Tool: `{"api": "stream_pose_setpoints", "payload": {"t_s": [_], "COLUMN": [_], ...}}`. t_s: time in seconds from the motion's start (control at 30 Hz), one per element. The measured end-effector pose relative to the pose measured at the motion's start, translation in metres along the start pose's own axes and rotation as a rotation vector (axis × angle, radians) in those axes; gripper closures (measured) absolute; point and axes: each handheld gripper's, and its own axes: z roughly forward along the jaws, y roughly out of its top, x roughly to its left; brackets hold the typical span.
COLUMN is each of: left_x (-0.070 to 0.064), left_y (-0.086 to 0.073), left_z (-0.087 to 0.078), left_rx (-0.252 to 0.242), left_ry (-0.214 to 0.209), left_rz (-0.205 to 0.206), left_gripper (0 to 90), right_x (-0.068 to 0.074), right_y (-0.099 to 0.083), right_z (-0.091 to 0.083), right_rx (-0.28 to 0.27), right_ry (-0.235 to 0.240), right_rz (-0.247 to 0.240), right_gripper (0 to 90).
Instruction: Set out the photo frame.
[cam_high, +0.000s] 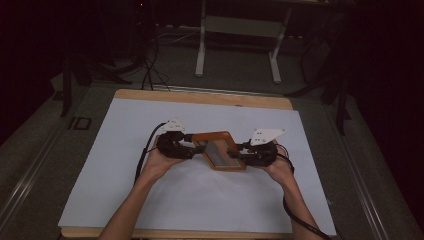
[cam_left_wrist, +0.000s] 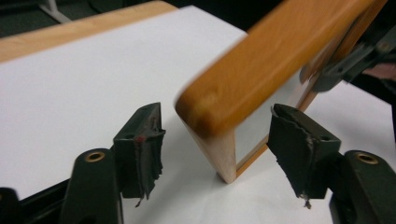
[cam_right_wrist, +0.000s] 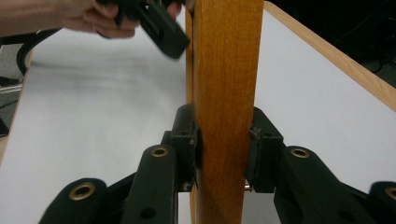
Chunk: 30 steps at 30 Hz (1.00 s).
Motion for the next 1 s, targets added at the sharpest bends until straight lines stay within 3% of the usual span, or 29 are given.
{"api": "stream_pose_setpoints", "payload": {"t_s": [0.37, 0.43, 0.53, 0.6, 0.63, 0.77, 1.0], "left_x": [-0.015, -0.015, -0.015, -0.014, -0.014, -0.014, -0.02], "left_y": [-0.002, -0.002, -0.002, -0.001, -0.001, 0.001, 0.001], "left_z": [0.031, 0.033, 0.033, 0.032, 0.03, 0.03, 0.032], "left_rx": [0.077, 0.075, 0.078, 0.075, 0.069, 0.067, 0.055], "left_ry": [0.016, 0.014, 0.022, 0.033, 0.042, 0.048, 0.06], "left_rz": [0.06, 0.049, 0.048, 0.04, 0.034, 0.031, 0.039], "left_gripper": [47.6, 51.2, 53.8, 60.7, 60.7, 65.2, 65.4], "right_x": [0.002, 0.005, 0.005, 0.004, 0.004, -0.001, -0.003], "right_y": [-0.003, -0.003, -0.005, -0.009, -0.009, -0.018, -0.023], "right_z": [-0.005, -0.006, -0.007, -0.008, -0.008, -0.01, -0.011], "right_rx": [0.061, 0.112, 0.122, 0.115, 0.115, 0.072, 0.063], "right_ry": [-0.09, -0.153, -0.172, -0.187, -0.187, -0.182, -0.183], "right_rz": [0.006, 0.011, 0.029, 0.078, 0.078, 0.153, 0.186], "right_gripper": [67.2, 64.6, 63.9, 63.4, 63.4, 63.2, 61.5]}}
